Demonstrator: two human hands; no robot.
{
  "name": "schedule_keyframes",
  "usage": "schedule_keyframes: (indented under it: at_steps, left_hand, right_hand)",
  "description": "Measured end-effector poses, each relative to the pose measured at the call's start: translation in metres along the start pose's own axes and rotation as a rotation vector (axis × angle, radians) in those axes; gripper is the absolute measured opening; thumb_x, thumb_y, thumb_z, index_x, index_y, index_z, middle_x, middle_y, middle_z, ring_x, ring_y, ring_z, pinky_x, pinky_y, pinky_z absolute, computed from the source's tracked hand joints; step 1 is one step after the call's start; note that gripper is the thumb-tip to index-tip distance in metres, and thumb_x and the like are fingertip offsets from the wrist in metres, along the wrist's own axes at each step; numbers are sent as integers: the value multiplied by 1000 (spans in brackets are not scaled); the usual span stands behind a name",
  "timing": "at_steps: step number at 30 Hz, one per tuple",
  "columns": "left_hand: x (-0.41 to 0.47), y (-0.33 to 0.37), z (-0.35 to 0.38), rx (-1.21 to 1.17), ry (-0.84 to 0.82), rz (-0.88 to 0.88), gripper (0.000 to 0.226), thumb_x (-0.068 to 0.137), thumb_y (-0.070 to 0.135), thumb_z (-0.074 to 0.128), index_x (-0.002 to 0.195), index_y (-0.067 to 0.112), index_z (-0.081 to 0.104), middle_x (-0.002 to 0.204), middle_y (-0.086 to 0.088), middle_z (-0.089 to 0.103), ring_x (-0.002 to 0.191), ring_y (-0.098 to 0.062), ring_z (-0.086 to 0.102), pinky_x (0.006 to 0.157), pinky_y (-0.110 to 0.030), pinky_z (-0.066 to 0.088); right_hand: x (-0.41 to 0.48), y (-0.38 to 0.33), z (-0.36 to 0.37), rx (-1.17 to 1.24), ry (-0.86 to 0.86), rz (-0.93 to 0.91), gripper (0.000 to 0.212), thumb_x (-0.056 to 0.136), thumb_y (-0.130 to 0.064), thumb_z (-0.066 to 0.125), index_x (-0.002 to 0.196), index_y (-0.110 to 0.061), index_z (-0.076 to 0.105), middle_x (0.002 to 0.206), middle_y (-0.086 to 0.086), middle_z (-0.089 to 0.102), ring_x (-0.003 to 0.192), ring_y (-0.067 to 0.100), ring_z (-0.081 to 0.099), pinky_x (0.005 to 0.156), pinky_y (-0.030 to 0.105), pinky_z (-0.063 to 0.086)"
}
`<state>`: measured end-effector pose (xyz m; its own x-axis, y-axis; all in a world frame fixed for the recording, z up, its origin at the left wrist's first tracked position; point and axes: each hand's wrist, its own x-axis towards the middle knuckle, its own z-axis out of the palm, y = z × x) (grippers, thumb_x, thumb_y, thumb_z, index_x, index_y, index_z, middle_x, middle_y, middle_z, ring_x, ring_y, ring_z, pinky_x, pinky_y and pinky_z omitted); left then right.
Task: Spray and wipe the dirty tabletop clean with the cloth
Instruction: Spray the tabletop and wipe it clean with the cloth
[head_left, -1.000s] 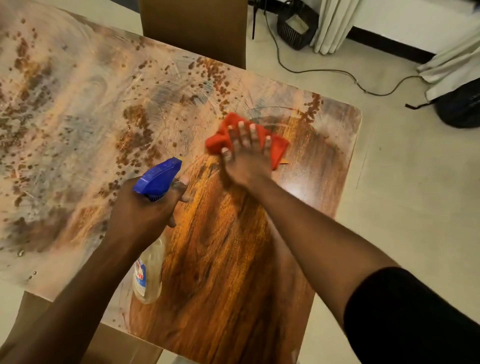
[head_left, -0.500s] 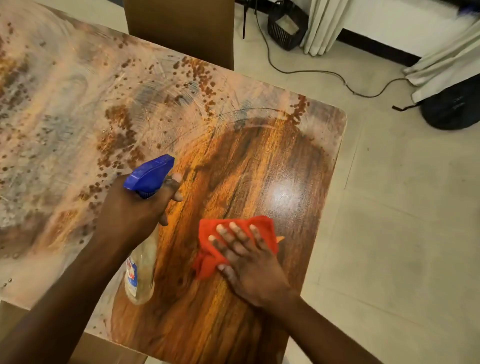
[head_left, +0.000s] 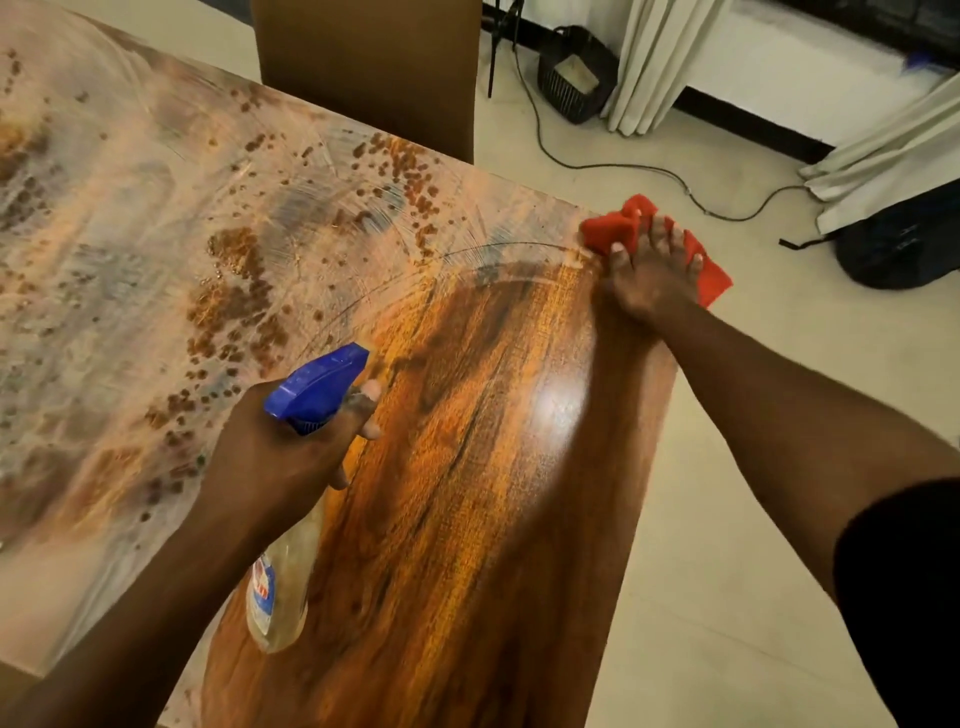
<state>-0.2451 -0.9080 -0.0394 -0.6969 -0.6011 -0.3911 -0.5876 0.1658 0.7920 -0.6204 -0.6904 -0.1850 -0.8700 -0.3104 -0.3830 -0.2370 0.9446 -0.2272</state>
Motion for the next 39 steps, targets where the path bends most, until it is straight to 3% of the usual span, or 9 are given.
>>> schedule_keyframes:
  at_steps: [8, 10, 14, 17, 20, 28, 33, 36, 39]
  left_hand:
    - [2, 10, -16, -22, 38, -26, 22, 85, 61, 62, 74, 80, 65, 77, -15, 82, 46, -17, 69, 72, -48, 64]
    - [0, 10, -20, 25, 50, -7, 33, 95, 52, 66, 76, 79, 66, 75, -15, 81, 49, -24, 70, 73, -50, 64]
    - [-1, 7, -24, 46, 81, 0, 13, 91, 59, 68, 92, 47, 73, 57, -9, 73, 51, -22, 71, 77, -51, 62]
    - [-5, 8, -22, 20, 55, -11, 19, 85, 68, 70, 88, 51, 78, 65, -11, 77, 49, -20, 70, 82, -56, 65]
    - [-6, 6, -18, 8, 50, -10, 24, 91, 58, 68, 74, 75, 69, 75, -15, 81, 45, -17, 68, 79, -58, 65]
    - [-10, -1, -10, -24, -13, -14, 12, 86, 65, 64, 82, 62, 75, 74, -16, 81, 51, -33, 71, 65, -38, 58]
    - [-13, -9, -12, -10, -21, -35, 39, 84, 65, 63, 80, 30, 79, 65, -4, 78, 43, -12, 67, 60, -32, 51]
    - [-17, -14, -18, -21, -24, -57, 38, 80, 71, 61, 86, 39, 79, 72, -9, 81, 47, -15, 70, 68, -38, 60]
    - [-21, -18, -23, -42, 4, -45, 40, 81, 69, 63, 82, 33, 80, 69, -10, 80, 45, -14, 69, 65, -35, 56]
  right_hand:
    - [-64, -179, 80, -118, -126, -503, 72, 113, -59, 15, 164, -32, -27, 176, 4, -29, 162, 32, -30, 128, 63, -21]
    - [-108, -203, 108, -146, -165, -666, 71, 112, -57, 14, 168, -29, -19, 178, 6, -24, 163, 31, -27, 126, 61, -24]
    - [-204, -199, 152, -172, -216, -911, 65, 112, -49, 30, 172, -25, 23, 183, 5, 8, 169, 28, -7, 131, 64, -10]
    - [-273, -150, 169, -169, -229, -969, 67, 113, -48, 35, 174, -29, 16, 183, 2, 11, 169, 24, -6, 133, 63, -4]
    - [-312, -85, 169, -181, -194, -881, 66, 113, -50, 36, 174, -33, 16, 183, -3, 13, 170, 20, -4, 134, 58, 1]
    - [-177, 34, 82, -169, -43, -367, 65, 113, -63, 7, 173, -40, -8, 182, -7, -12, 168, 23, -15, 135, 57, -5]
    - [-38, 36, 16, -24, -5, -35, 69, 114, -62, 15, 174, -36, -5, 183, -1, -12, 168, 28, -12, 134, 61, -4]
    - [-3, 12, 0, 71, -38, 125, 72, 115, -59, 20, 176, -26, 2, 183, 1, -12, 168, 30, -13, 132, 67, -5]
    - [-13, -16, 11, 38, -37, 65, 72, 115, -57, 20, 175, -27, -6, 182, 3, -17, 167, 31, -18, 131, 66, -9]
